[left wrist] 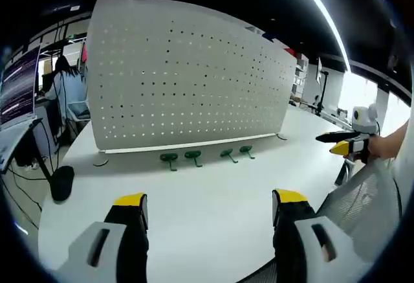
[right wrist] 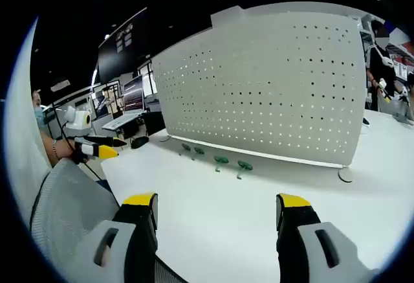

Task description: Insert the hook assembly into the mounting plate slot until the hook locks in place.

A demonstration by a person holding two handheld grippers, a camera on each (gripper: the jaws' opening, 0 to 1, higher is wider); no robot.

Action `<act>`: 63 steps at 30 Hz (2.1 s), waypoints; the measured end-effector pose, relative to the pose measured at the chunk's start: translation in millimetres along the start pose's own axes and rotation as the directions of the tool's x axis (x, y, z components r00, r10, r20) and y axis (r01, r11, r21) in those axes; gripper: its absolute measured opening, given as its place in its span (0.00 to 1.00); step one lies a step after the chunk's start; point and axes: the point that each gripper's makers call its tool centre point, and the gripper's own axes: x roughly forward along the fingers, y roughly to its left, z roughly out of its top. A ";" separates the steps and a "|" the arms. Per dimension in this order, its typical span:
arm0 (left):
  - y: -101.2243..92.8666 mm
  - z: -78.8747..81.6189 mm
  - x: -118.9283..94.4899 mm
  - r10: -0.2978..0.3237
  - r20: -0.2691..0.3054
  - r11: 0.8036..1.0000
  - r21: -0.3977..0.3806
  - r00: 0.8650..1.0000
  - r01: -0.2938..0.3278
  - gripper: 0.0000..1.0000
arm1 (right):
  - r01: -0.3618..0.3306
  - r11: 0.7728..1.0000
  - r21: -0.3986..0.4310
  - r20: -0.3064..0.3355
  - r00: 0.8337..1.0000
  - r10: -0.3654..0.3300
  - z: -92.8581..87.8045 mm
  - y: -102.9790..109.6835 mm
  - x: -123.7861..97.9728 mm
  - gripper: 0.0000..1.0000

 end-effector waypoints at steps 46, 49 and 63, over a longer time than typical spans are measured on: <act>-2.1 -5.6 3.8 -0.019 -0.022 1.000 0.016 1.000 0.019 0.80 | -0.021 0.999 -0.024 0.003 1.000 0.021 1.8 5.5 1.1 0.71; -4.0 -5.9 3.9 -0.027 -0.021 0.999 0.024 0.999 0.028 0.80 | -0.030 0.999 -0.037 0.001 1.000 0.030 1.2 7.3 2.2 0.71; -1.1 -2.6 2.9 -0.019 0.003 1.000 0.003 1.000 0.019 0.79 | -0.039 0.998 -0.045 0.006 0.999 0.039 2.2 9.7 2.0 0.71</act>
